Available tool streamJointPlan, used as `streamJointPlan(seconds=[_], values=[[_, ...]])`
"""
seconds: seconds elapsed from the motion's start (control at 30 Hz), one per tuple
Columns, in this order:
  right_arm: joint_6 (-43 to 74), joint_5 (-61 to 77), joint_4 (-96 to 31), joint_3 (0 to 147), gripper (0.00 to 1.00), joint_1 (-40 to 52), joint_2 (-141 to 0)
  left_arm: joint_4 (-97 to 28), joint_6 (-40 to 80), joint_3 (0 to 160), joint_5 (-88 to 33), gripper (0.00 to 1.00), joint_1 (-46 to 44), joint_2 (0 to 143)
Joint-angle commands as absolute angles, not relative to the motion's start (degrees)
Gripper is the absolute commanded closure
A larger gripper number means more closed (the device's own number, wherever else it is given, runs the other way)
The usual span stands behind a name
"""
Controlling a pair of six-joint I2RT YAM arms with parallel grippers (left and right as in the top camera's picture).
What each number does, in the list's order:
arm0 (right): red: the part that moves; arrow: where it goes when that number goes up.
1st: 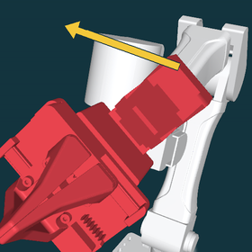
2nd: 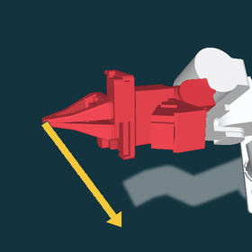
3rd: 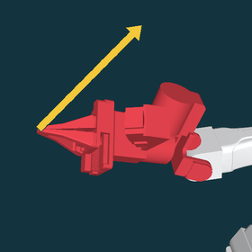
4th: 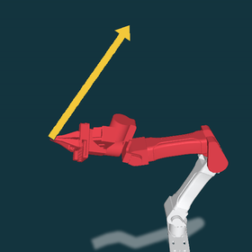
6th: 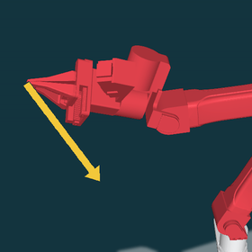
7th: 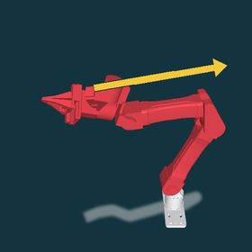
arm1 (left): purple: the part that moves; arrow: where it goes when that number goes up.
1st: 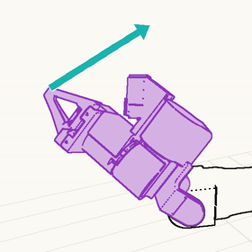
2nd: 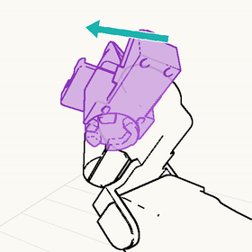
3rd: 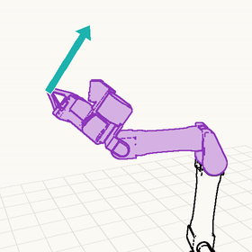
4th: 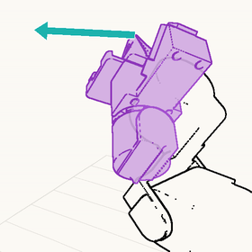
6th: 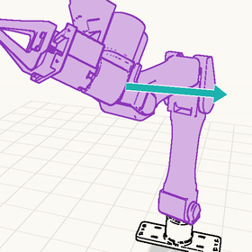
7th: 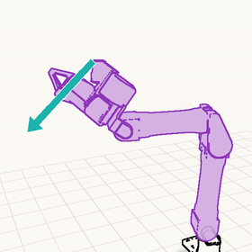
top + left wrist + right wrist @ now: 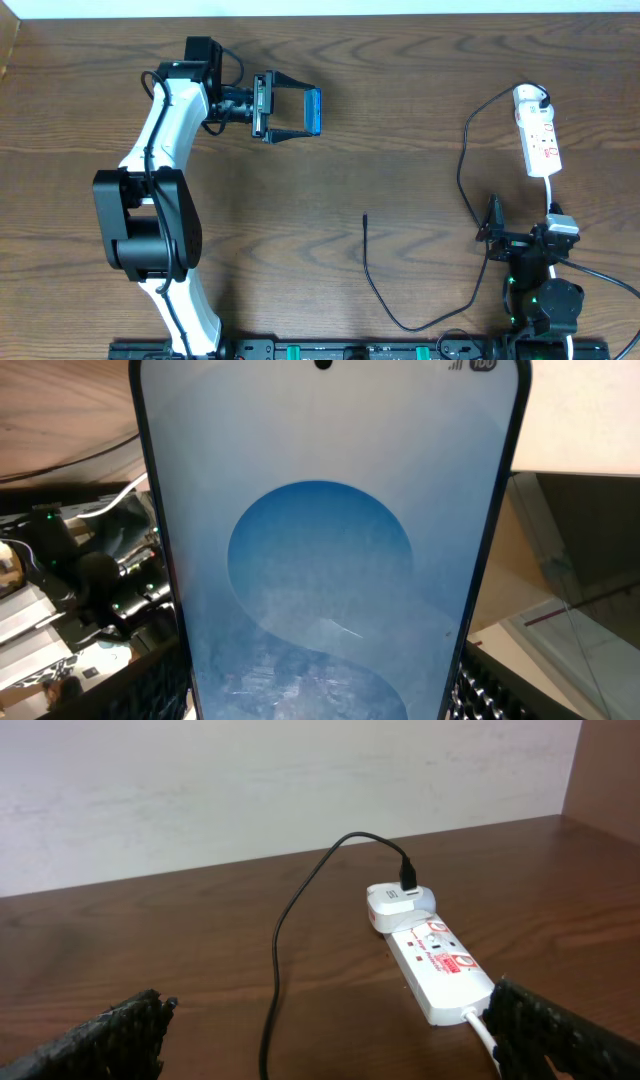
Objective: Plug charger to phone and switch on socket
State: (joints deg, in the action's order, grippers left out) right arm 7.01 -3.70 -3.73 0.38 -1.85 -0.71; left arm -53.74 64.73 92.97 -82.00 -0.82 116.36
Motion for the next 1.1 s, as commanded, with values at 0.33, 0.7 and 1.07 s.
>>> streamJointPlan(seconds=[0.33,0.7,1.07], values=[[6.6,-4.2,-3.9,0.3,0.01,-1.4,-0.4,-53.9,65.2,92.7,-85.1,0.93,-0.8,114.7],[6.6,-4.2,-3.9,0.3,0.01,-1.4,-0.4,-53.9,64.6,92.7,-85.1,0.93,-0.8,114.7],[6.6,-4.2,-3.9,0.3,0.01,-1.4,-0.4,-53.9,64.1,92.7,-85.0,0.93,-0.8,114.7]])
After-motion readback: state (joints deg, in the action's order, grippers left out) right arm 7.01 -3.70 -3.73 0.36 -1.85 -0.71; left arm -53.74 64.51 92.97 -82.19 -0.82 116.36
